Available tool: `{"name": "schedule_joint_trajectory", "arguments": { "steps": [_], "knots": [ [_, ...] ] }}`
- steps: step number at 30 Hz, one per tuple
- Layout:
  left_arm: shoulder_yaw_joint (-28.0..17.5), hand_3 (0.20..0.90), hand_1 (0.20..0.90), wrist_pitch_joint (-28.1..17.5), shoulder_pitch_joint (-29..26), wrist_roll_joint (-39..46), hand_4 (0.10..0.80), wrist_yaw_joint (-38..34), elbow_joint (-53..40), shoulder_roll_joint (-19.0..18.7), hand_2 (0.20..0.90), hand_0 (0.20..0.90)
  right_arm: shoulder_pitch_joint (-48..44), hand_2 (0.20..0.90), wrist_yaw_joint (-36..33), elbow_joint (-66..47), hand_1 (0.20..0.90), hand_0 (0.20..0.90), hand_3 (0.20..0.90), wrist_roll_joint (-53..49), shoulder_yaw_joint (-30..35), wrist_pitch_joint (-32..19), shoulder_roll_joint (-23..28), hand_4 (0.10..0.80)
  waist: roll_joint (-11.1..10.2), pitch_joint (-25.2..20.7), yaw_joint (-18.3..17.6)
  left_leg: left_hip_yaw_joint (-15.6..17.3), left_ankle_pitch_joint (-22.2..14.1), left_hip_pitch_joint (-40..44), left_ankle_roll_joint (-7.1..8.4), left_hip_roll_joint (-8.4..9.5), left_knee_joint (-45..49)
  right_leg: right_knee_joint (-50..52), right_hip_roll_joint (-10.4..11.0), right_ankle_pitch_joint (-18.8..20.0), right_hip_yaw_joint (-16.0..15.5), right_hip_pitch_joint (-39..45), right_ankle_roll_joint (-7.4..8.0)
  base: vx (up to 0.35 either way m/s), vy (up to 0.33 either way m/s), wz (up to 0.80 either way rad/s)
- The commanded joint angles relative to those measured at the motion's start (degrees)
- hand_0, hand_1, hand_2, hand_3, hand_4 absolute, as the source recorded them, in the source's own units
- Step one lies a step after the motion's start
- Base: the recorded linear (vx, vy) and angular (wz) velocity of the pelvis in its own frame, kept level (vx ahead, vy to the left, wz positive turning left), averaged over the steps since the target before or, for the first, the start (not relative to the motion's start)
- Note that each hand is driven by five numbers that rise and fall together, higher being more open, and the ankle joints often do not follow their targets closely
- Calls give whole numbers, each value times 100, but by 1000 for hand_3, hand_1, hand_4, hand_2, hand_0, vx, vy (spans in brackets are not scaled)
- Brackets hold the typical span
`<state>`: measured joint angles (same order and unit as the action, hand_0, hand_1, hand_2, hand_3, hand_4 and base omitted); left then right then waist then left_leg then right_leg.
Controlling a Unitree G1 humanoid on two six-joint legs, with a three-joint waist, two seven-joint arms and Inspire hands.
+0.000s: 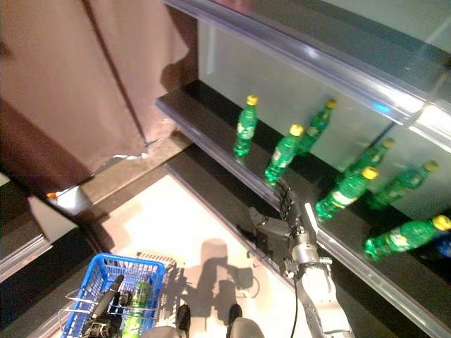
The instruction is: Pick up the drink and place into the basket.
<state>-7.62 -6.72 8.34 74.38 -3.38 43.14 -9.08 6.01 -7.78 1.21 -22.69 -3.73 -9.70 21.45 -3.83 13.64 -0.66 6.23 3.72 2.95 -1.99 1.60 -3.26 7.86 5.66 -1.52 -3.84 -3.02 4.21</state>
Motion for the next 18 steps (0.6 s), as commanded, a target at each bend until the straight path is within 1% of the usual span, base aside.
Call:
{"name": "schedule_joint_trajectory", "arguments": {
  "steps": [1, 6, 9, 12, 13, 14, 18],
  "knots": [
    [-220, 200, 300, -597, -415, -277, 100, 865, -1019, -458, 300, 300, -348, 900, -224, -514, 900, 900, 900, -13, 310, -1041, -29, 800, 169, -570, 52, -446, -819, -72, -134, 453, 640, -360, -146, 624, 65, -321, 269, 94, -215, 0],
    [-42, 200, 300, -453, -442, -370, 100, 752, -1152, -369, 300, 300, -418, 900, -405, -393, 900, 900, 900, 121, 330, -1111, -99, 800, 172, -667, 63, -446, -828, 27, -75, 378, 549, -623, -222, 519, 27, 33, 182, 83, -136, -1],
    [40, 200, 300, -376, -423, -441, 100, 745, -1228, -326, 300, 300, -451, 900, -391, -384, 900, 900, 900, 138, 363, -1041, -92, 800, 181, -688, 51, -416, -847, 81, -37, 326, 521, -741, -273, 476, 20, 175, 138, 67, -98, 0],
    [82, 200, 300, -341, -389, -459, 100, 781, -1246, -324, 300, 300, -435, 900, -247, -384, 900, 900, 900, 111, 353, -960, -68, 800, 197, -693, 38, -391, -860, 104, -16, 288, 520, -770, -294, 438, 22, 238, 116, 59, -81, -2],
    [88, 200, 300, -299, -355, -479, 100, 793, -1275, -327, 300, 300, -395, 900, -14, -393, 900, 900, 900, 57, 314, -885, -52, 800, 210, -690, 28, -375, -859, 106, -1, 270, 526, -780, -299, 417, 25, 271, 111, 46, -60, 0],
    [87, 200, 300, -282, -342, -488, 100, 807, -1278, -331, 300, 300, -378, 900, 67, -405, 900, 900, 900, 53, 298, -843, -33, 800, 213, -687, 24, -370, -860, 107, 5, 263, 530, -782, -301, 410, 27, 281, 110, 48, -59, -1],
    [93, 200, 300, -256, -321, -506, 100, 834, -1271, -353, 300, 300, -316, 900, 156, -405, 900, 900, 900, 79, 258, -824, 42, 800, 232, -662, -21, -342, -856, 127, 22, 239, 534, -778, -329, 396, 62, 304, 108, 40, -33, -3]
  ]
}}
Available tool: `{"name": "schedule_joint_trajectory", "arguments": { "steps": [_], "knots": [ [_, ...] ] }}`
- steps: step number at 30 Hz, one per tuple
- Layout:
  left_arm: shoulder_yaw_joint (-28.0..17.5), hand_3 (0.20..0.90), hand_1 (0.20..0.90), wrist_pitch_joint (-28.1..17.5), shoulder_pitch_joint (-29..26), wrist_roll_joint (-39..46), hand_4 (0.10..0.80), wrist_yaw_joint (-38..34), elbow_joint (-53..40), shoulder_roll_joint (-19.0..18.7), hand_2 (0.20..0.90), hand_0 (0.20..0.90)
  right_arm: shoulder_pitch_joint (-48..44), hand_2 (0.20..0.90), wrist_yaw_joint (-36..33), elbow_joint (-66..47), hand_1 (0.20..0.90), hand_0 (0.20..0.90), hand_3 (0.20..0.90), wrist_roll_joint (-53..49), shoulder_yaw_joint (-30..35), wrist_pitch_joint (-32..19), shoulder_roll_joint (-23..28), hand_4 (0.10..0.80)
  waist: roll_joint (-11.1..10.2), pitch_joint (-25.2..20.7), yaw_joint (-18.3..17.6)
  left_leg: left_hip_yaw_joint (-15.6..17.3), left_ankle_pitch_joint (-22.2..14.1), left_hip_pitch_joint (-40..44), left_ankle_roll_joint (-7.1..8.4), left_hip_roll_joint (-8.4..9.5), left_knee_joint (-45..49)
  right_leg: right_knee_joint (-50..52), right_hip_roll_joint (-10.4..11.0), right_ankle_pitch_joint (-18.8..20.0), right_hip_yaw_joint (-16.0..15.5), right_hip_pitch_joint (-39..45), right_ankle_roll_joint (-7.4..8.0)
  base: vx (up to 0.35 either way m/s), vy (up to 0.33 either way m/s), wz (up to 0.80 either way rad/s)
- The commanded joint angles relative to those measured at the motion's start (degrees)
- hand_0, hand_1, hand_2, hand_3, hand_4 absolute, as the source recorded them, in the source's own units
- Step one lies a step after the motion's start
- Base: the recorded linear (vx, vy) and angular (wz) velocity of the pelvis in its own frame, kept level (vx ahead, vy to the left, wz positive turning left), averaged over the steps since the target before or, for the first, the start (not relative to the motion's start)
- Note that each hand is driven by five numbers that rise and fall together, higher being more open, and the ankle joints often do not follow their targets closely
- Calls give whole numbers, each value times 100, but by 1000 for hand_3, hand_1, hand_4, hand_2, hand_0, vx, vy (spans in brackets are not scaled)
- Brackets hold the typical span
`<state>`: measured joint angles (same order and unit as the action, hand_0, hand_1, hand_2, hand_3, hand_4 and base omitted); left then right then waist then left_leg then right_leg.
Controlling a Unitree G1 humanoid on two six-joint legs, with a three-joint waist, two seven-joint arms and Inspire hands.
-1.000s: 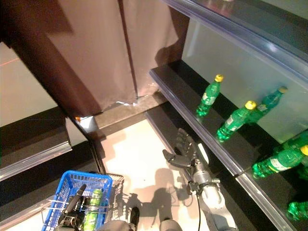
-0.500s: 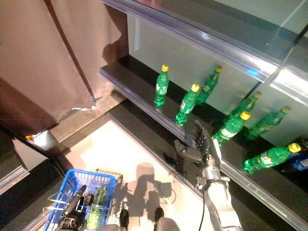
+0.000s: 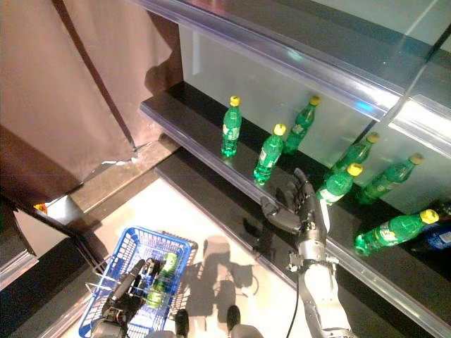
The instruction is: Pick up the drink and place into the basket.
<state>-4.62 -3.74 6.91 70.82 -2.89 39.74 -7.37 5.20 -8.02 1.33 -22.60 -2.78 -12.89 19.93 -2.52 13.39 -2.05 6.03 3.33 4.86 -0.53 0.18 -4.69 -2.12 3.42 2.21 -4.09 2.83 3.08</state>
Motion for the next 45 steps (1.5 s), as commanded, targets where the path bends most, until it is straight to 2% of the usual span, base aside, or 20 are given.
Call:
{"name": "schedule_joint_trajectory", "arguments": {
  "steps": [1, 8, 16, 23, 30, 41, 45],
  "knots": [
    [-211, 200, 300, -549, -172, -143, 100, 790, -929, -539, 300, 300, -201, 900, 192, -427, 900, 900, 900, 92, 168, -545, 211, 800, 110, -625, 96, -313, -821, -55, -125, 378, 680, 225, -112, 20, 108, -275, 225, 0, 0, 0],
    [-125, 200, 300, -531, -199, -81, 100, 829, -895, -563, 300, 300, -214, 900, 59, -662, 900, 900, 900, 418, 189, -887, 258, 800, 154, -523, -13, -239, -881, -60, -159, 388, 764, 266, -129, 27, 257, -315, 261, -9, 2, -6],
    [-113, 200, 300, -419, -266, -85, 100, 935, -779, -595, 300, 300, 34, 900, 485, -745, 900, 900, 900, 240, 234, -795, 368, 800, 83, -429, -242, -23, -1056, -88, -230, 445, 1026, 315, -140, 151, 511, -477, 362, -43, 6, -20],
    [-93, 200, 300, -403, -365, -127, 100, 991, -755, -607, 300, 300, 379, 900, 580, -750, 900, 900, 900, -23, 439, -822, 435, 800, -28, -351, -506, 214, -1235, -80, -315, 492, 1270, 315, -188, 301, 730, -624, 408, -63, 2, -39],
    [-37, 200, 300, -416, -494, -180, 100, 1020, -782, -552, 300, 300, 532, 900, 678, -731, 900, 900, 900, -183, 609, -920, 439, 800, -51, -281, -730, 352, -1284, 41, -376, 541, 1219, 383, -273, 489, 897, -892, 471, -51, 15, -45],
    [128, 200, 300, -441, -612, -217, 100, 903, -721, -461, 300, 300, 288, 900, 548, -611, 900, 900, 900, -8, 419, -786, 346, 800, -29, -239, -695, 250, -1323, 149, -417, 613, 1213, 486, -267, 516, 837, -955, 447, 27, -13, -14],
    [129, 200, 300, -441, -587, -179, 100, 853, -679, -502, 300, 300, 172, 900, 247, -455, 900, 900, 900, -37, 368, -711, 294, 800, -19, -191, -611, 172, -1299, 158, -417, 609, 1211, 563, -236, 482, 734, -954, 456, 94, -40, 7]
  ]
}}
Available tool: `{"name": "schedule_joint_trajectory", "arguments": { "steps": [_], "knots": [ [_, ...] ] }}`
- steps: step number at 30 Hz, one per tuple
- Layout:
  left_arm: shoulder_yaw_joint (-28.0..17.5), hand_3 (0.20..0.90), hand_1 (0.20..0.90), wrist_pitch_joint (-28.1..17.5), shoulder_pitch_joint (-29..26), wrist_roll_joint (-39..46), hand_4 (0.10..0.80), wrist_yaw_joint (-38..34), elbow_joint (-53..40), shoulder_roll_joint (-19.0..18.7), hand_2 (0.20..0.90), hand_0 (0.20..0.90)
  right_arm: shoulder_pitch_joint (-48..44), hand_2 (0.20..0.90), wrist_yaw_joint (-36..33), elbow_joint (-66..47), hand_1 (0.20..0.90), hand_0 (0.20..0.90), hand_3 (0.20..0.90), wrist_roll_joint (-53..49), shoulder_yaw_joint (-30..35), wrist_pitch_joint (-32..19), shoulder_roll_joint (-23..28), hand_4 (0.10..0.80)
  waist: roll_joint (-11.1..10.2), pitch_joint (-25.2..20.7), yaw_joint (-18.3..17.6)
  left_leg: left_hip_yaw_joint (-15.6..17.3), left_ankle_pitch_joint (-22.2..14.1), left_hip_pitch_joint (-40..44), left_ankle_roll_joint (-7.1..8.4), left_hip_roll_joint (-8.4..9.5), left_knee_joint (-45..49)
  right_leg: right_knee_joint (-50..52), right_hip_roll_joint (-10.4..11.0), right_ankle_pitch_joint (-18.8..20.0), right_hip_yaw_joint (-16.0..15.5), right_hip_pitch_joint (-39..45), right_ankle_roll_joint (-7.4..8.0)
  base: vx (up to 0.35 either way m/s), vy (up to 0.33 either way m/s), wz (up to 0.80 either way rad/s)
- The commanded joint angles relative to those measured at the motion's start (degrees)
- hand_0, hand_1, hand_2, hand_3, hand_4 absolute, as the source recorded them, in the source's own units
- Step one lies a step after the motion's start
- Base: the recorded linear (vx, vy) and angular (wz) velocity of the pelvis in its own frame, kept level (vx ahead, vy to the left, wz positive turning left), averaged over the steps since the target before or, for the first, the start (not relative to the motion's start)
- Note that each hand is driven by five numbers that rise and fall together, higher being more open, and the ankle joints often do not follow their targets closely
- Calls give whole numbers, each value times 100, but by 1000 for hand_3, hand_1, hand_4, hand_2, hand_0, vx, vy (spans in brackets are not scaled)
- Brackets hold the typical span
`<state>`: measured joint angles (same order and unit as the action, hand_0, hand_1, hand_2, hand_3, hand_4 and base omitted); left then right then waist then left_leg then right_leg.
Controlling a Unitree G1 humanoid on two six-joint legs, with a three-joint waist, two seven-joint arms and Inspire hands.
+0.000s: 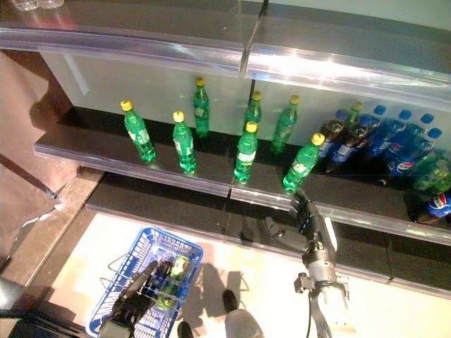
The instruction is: Pick up the drink and place into the basket.
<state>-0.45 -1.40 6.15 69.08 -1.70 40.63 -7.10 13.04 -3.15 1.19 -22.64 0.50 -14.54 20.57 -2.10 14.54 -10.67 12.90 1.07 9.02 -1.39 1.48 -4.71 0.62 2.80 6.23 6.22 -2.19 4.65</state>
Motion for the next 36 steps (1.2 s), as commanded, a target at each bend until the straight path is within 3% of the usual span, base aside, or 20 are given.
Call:
{"name": "schedule_joint_trajectory", "arguments": {
  "steps": [1, 8, 16, 27, 36],
  "knots": [
    [-312, 200, 300, -675, -506, 9, 100, 719, -751, -554, 300, 300, -641, 900, -306, -387, 900, 900, 900, -79, 74, -528, 199, 800, -57, -275, 276, -545, -1069, -273, -339, 473, 1230, 347, -165, 49, -322, -468, 300, 99, -47, 14],
    [-238, 200, 300, -824, -671, 96, 100, 654, -763, -666, 300, 300, -971, 900, -795, -309, 900, 900, 900, 166, 24, -605, 208, 800, -58, 76, 389, -642, -1015, -660, -341, 420, 1453, 682, -90, -65, -461, -743, 308, 5, -51, 23],
    [14, 200, 300, -1164, -1048, 320, 100, 591, -911, -834, 300, 300, -1534, 900, -1421, -180, 900, 900, 900, 306, -183, -1039, 235, 800, -1, 725, 525, -783, -852, -1565, -355, 415, 1848, 1026, -71, -147, -543, -1303, 300, -102, -61, 18],
    [129, 200, 300, -1424, -997, 519, 100, 693, -998, -1008, 300, 300, -1793, 900, -2574, -357, 900, 900, 900, 643, 33, -1844, 282, 800, 80, 1151, 659, -811, -771, -2424, -387, 396, 2243, 1107, -171, -279, -510, -1617, 246, -29, -43, 8],
    [119, 200, 300, -1568, -1063, 604, 100, 710, -1258, -1162, 300, 300, -2001, 900, -3061, -1006, 900, 900, 900, 912, 282, -2088, 538, 800, 66, 1507, 682, -673, -880, -3041, -365, 294, 2632, 1021, -326, -305, -449, -1835, 160, -39, -22, -4]
  ]
}}
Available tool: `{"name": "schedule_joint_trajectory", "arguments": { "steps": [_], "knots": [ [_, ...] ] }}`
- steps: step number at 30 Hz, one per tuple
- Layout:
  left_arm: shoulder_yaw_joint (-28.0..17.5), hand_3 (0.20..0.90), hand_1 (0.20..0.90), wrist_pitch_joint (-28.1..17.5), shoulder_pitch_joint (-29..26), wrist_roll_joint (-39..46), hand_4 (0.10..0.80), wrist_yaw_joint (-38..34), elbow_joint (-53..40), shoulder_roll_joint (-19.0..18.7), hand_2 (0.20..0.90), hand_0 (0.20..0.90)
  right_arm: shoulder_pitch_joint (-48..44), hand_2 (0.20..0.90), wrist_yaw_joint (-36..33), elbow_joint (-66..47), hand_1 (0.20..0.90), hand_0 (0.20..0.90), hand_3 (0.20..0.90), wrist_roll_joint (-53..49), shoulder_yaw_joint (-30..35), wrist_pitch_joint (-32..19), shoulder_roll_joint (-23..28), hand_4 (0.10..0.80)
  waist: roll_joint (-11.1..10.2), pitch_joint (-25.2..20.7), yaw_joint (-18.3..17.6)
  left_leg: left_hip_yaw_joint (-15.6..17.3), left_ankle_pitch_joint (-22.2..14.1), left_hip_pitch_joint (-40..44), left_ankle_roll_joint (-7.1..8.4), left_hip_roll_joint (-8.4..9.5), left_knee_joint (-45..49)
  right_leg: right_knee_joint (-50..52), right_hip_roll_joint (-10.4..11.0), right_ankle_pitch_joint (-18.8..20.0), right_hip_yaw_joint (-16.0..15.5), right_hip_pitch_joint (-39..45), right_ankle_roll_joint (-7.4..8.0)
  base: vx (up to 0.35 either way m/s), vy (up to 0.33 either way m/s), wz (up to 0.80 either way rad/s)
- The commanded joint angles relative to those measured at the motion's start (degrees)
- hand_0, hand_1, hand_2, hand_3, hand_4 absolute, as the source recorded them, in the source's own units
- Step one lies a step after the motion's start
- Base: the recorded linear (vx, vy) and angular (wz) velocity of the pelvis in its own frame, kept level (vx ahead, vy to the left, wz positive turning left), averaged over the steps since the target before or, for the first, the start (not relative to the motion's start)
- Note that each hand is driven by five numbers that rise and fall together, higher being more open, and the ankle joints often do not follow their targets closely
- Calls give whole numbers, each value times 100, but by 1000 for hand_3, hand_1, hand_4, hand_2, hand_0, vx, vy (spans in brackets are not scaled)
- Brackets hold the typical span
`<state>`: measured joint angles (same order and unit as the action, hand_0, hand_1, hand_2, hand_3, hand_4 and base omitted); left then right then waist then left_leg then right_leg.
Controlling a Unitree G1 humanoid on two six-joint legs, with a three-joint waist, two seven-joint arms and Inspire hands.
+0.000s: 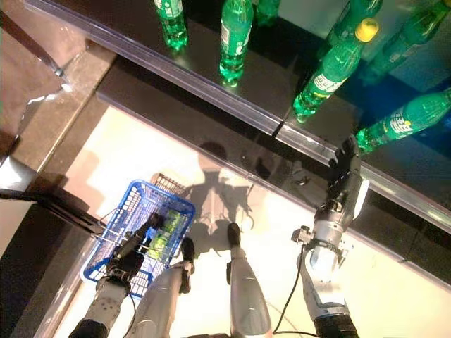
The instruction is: Pick up the drink and place into the basket.
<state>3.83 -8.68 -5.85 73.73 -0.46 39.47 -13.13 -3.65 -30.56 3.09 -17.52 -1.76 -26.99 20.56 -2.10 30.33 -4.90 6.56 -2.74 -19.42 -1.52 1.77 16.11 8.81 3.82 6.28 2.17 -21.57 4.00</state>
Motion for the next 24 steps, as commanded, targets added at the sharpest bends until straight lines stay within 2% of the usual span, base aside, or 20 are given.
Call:
{"name": "schedule_joint_trajectory", "arguments": {
  "steps": [1, 14, 24],
  "knots": [
    [-307, 200, 300, -858, 127, 150, 100, 588, -1168, -573, 300, 300, -366, 900, -331, -1269, 900, 900, 900, 405, 539, -857, 574, 800, 54, -53, 100, -19, -509, -283, -344, 250, 586, 188, -453, -312, -37, 59, 207, -62, -21, -10],
    [-223, 200, 300, -876, -172, 262, 100, 434, -1353, -688, 300, 300, -1207, 900, -408, -1539, 900, 900, 900, 336, 558, -721, 837, 800, 32, -53, 118, 43, -363, -897, -245, 214, 436, -60, -585, -288, -80, -307, 67, -18, -12, -6],
    [-271, 200, 300, -741, -376, 284, 100, 328, -1309, -747, 300, 300, -1648, 900, -377, -1331, 900, 900, 900, -111, 596, -564, 839, 800, 34, -53, 153, 37, -366, -967, -193, 198, 487, -94, -526, -330, -207, -294, 6, 1, 0, 0]
  ]
}}
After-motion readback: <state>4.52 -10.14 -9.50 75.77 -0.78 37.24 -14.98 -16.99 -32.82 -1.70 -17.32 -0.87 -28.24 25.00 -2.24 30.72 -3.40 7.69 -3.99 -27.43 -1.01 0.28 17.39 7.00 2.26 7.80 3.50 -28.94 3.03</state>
